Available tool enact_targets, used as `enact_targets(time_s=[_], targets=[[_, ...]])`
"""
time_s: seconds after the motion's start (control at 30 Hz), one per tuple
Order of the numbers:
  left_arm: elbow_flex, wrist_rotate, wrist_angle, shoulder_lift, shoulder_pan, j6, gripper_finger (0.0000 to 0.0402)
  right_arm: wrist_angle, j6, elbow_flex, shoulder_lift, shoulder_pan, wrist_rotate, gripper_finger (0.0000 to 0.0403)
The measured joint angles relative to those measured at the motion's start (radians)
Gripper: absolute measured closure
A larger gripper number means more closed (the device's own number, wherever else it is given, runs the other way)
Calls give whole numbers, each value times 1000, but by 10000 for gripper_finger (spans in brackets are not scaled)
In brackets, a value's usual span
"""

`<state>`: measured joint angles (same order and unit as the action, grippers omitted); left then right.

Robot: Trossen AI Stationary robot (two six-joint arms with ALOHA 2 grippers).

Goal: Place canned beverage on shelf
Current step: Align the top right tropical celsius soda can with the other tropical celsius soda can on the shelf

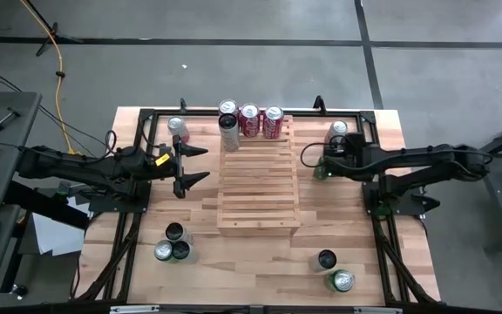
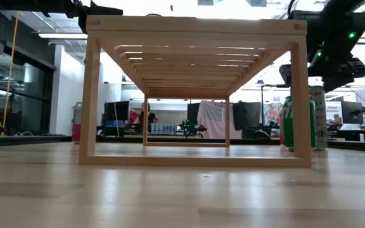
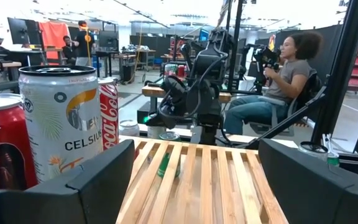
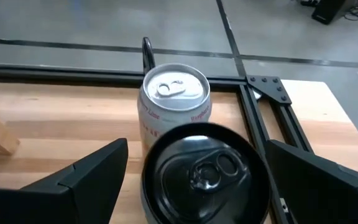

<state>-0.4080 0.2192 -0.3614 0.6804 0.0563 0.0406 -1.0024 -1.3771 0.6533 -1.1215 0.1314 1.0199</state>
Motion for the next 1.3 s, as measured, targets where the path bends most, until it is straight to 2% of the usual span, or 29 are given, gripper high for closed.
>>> enact_targets(time_s=[0.27, 0.47, 0.6, 0.77, 0.9, 1.07, 1.3], targets=[[0, 0, 4, 0, 0, 0, 67, -17, -57, 0, -62, 3, 0, 37], [0, 0, 6, 0, 0, 0, 67, -16, -63, 0, -71, 50, -10, 43], [0, 0, 9, 0, 0, 0, 67, -5, -53, 0, -71, 68, -27, 81], [0, 0, 18, 0, 0, 0, 67, 7, -38, 0, -70, 64, -26, 156], [0, 0, 18, 0, 0, 0, 67, 1, -2, 3, -63, 49, -28, 163], [0, 6, 18, 0, 0, -17, 67, -61, 130, 95, -30, 48, -24, 163], [0, 11, 17, 0, 0, -16, 67, -97, 408, 366, -11, 20, 23, 163]])
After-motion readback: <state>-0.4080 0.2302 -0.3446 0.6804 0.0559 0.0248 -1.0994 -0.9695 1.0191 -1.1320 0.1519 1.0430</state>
